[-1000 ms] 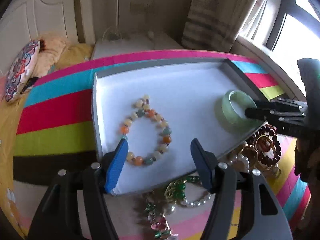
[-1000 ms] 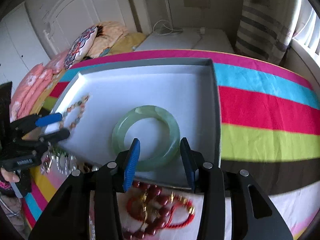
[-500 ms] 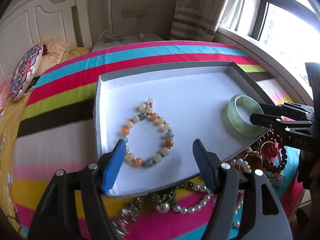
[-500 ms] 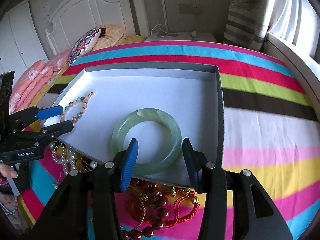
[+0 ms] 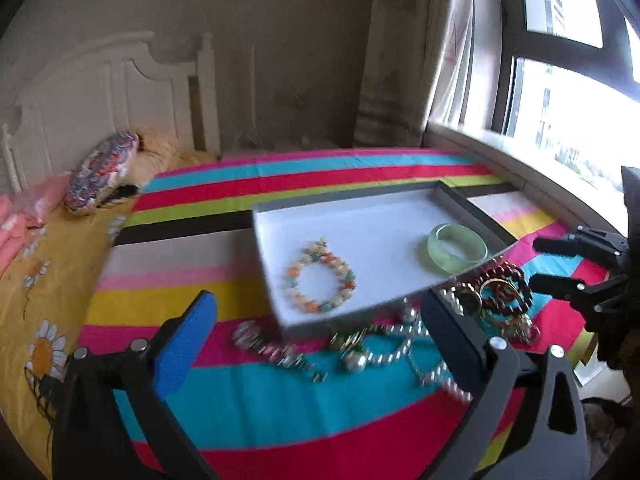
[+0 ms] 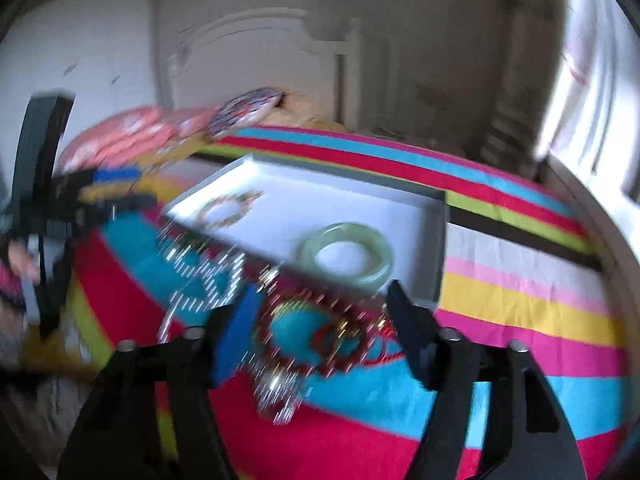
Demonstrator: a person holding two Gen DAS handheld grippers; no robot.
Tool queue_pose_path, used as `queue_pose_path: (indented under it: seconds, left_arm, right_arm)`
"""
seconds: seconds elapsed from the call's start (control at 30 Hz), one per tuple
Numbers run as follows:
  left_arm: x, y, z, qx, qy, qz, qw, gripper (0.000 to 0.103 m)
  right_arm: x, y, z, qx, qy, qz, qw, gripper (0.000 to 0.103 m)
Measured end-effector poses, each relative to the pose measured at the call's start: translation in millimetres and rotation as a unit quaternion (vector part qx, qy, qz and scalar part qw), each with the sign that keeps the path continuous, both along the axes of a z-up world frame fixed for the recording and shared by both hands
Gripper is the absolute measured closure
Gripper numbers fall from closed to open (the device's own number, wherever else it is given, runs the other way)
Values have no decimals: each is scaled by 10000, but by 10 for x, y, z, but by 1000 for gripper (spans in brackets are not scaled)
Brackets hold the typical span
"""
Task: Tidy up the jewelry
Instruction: 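Withdraw both grippers from the tray back toward the jewelry pile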
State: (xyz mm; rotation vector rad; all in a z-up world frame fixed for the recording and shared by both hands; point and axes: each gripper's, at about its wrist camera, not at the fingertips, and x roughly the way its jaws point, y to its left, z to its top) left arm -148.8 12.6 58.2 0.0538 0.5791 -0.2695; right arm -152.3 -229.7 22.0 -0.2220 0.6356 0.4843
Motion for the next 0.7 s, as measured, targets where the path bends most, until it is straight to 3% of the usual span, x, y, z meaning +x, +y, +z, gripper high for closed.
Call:
queue_pose_path:
  seconds: [0.1, 0.33, 0.63, 0.7]
  left_arm:
    - [-158, 185, -39, -129, -38, 120, 9998, 2]
    - [-410, 448, -275, -426, 353, -95, 9984, 2]
    - [-220, 444, -378, -998, 680, -313, 9922, 3]
    - [-129, 477, -409, -1195, 868, -247, 9887, 3]
  right_arm:
    - [9, 26, -81, 11, 219, 169, 9996, 71]
    - [221, 86, -188, 351, 873, 522, 9942, 74]
    - [327, 144, -291, 347, 1221, 651, 9898, 80]
    - [298, 146, -286, 413, 1179, 698, 9897, 90]
